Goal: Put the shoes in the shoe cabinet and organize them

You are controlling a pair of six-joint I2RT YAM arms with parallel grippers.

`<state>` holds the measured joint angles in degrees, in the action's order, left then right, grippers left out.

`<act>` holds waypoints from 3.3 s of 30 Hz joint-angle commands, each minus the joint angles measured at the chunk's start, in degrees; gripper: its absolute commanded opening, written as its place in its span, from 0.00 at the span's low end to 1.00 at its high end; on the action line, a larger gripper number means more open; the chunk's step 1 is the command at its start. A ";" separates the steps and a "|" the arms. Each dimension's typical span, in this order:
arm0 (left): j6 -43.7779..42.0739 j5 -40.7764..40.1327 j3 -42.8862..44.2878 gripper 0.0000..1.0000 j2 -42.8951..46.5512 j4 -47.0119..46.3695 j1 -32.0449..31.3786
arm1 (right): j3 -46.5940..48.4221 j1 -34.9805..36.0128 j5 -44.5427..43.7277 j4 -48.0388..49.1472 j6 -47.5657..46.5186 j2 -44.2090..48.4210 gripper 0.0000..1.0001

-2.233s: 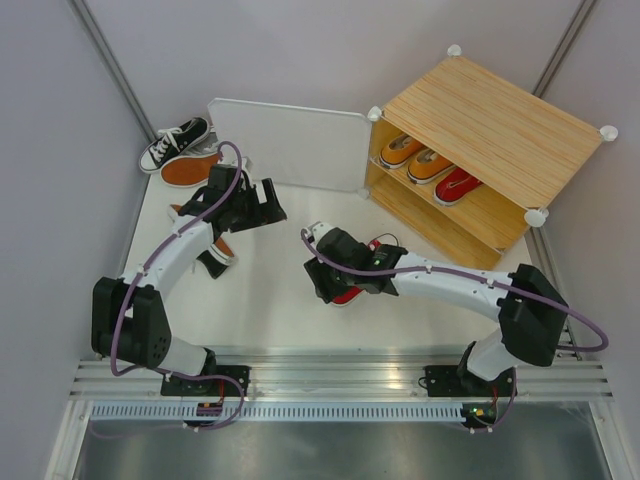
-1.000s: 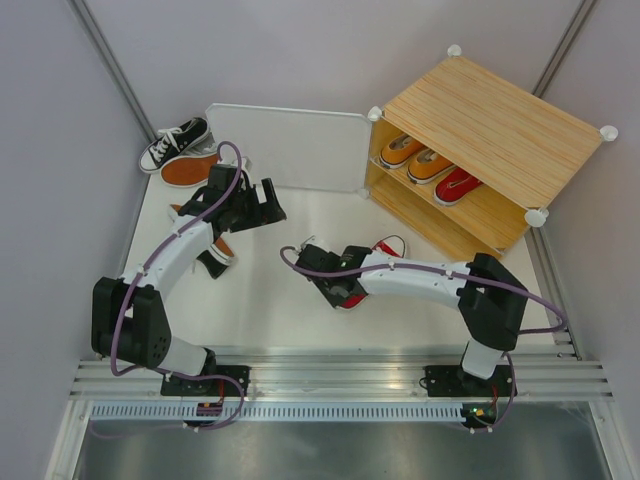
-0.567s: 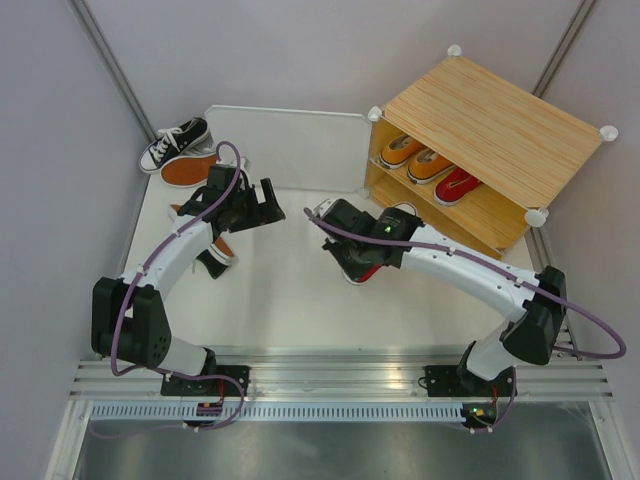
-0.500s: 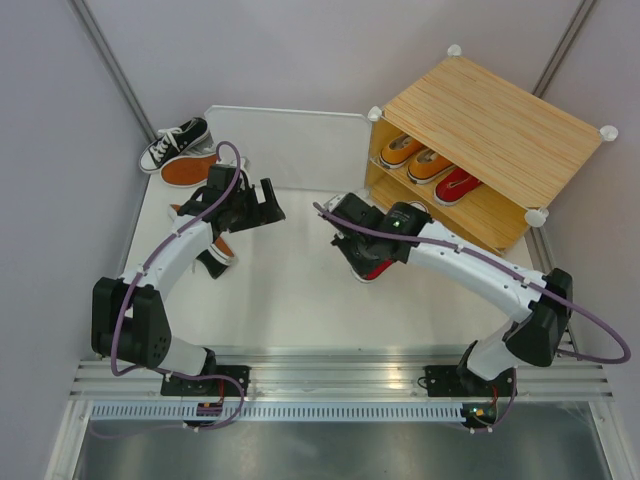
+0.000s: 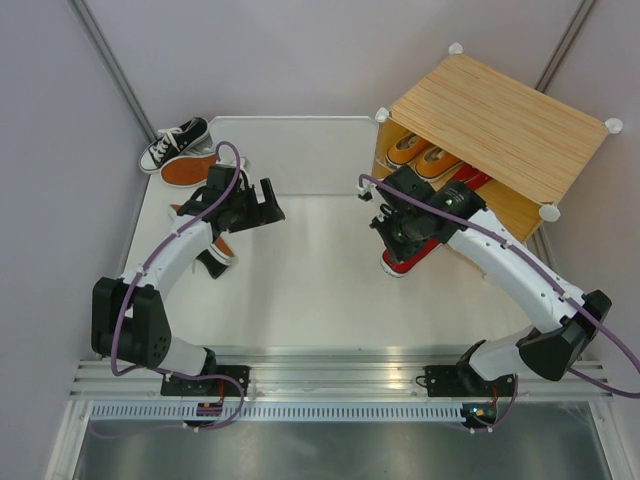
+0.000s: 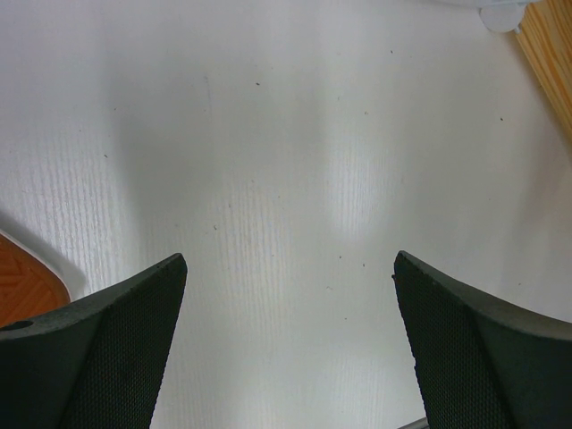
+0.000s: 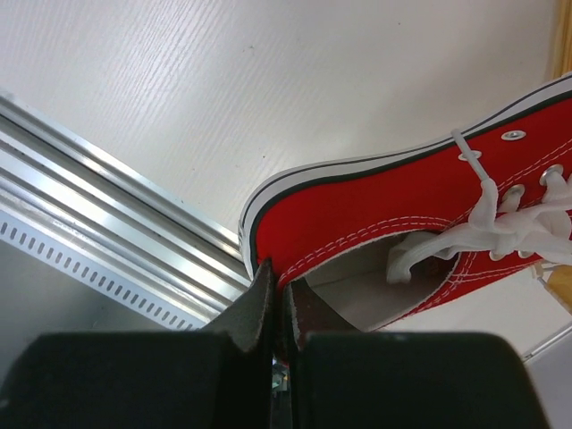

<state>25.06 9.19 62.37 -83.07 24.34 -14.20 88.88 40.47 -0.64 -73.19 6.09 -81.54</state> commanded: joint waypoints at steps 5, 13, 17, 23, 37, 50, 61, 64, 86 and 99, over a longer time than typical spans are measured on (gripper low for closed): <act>0.87 0.74 0.82 0.99 0.54 0.10 0.84 | 4.90 -1.80 2.21 -2.65 -2.48 2.35 0.01; 4.64 0.48 2.75 0.99 -2.45 0.45 1.54 | 9.20 -1.80 6.45 -5.30 -1.79 3.23 0.01; 5.96 -0.05 6.70 0.99 -4.99 0.97 1.63 | 10.52 -1.80 1.46 -6.17 -0.73 3.23 0.01; 7.81 -2.33 12.24 0.99 -9.74 2.29 2.07 | 13.42 -2.94 -4.18 -8.02 1.99 0.77 0.01; 9.75 -4.27 23.58 0.99 -18.18 3.52 4.18 | 14.83 -11.63 -4.89 -8.02 0.61 -4.68 0.01; 8.43 -2.86 21.92 0.99 -17.13 3.61 4.18 | 14.04 -21.66 -12.97 -7.50 -8.10 -9.69 0.01; 7.72 -2.34 19.98 1.00 -15.46 3.52 4.18 | 14.92 -22.89 -23.17 -6.18 -15.14 -15.14 0.08; 7.90 -2.16 19.90 1.00 -15.37 3.35 4.18 | 15.18 -23.68 -24.67 -5.74 -16.19 -15.93 0.10; 8.16 -2.25 20.25 1.00 -15.90 3.00 4.18 | 12.64 -23.42 -13.16 5.49 -10.75 0.74 0.70; 7.64 -3.13 20.25 1.00 -15.72 3.08 4.18 | -14.85 -22.89 -15.16 31.79 7.87 22.55 0.80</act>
<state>33.12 6.35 82.11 -100.66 27.99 -10.13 78.72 17.12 -12.38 -49.80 5.65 -61.17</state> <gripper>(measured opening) 0.994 0.798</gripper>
